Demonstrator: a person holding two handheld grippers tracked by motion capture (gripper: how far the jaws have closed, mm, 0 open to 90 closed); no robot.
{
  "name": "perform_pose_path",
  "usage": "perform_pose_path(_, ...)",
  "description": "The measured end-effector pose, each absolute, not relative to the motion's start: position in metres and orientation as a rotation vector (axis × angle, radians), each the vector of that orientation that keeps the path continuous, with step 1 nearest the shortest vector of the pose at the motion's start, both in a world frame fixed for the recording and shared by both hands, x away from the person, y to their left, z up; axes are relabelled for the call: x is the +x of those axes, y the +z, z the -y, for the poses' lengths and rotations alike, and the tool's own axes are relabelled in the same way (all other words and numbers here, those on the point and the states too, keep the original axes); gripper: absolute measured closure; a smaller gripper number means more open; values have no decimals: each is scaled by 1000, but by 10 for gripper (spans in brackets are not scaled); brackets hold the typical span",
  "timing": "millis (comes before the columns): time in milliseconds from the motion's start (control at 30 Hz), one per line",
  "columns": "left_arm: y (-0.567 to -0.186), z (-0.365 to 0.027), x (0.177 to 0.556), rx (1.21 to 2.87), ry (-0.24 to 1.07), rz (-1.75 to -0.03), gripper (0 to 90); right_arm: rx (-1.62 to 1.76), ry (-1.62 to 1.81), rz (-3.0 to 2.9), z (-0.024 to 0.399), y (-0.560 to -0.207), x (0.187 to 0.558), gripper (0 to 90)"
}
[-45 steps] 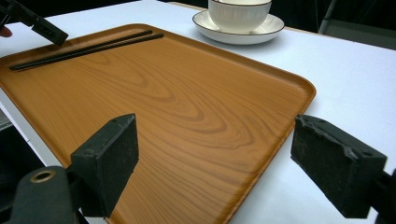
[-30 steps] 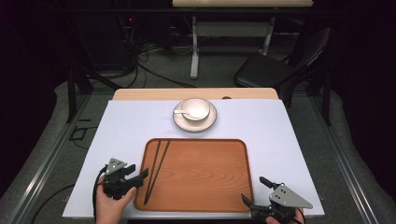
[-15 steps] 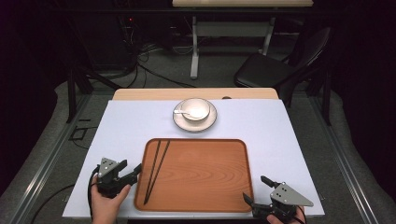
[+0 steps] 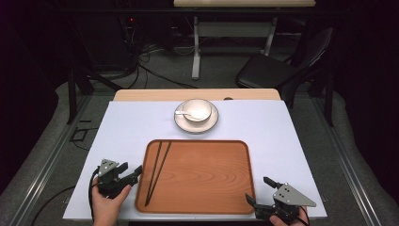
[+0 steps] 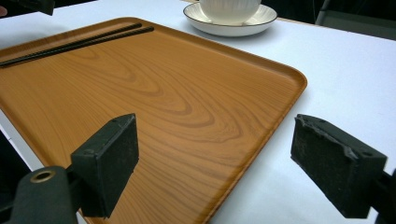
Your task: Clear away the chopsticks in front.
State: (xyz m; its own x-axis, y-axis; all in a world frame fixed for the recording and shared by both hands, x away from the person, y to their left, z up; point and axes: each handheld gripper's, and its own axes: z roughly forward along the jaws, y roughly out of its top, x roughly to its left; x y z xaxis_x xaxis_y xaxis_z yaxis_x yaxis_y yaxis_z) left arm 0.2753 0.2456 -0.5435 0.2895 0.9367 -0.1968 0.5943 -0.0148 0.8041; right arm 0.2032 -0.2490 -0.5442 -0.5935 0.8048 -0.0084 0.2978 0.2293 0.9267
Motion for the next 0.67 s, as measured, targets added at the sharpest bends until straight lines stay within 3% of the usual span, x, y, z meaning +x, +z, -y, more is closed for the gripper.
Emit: perform_pose_path(667,-543,-241,272,1733,484,-1443,358,1044,1347,-2029,253,-542,206,146)
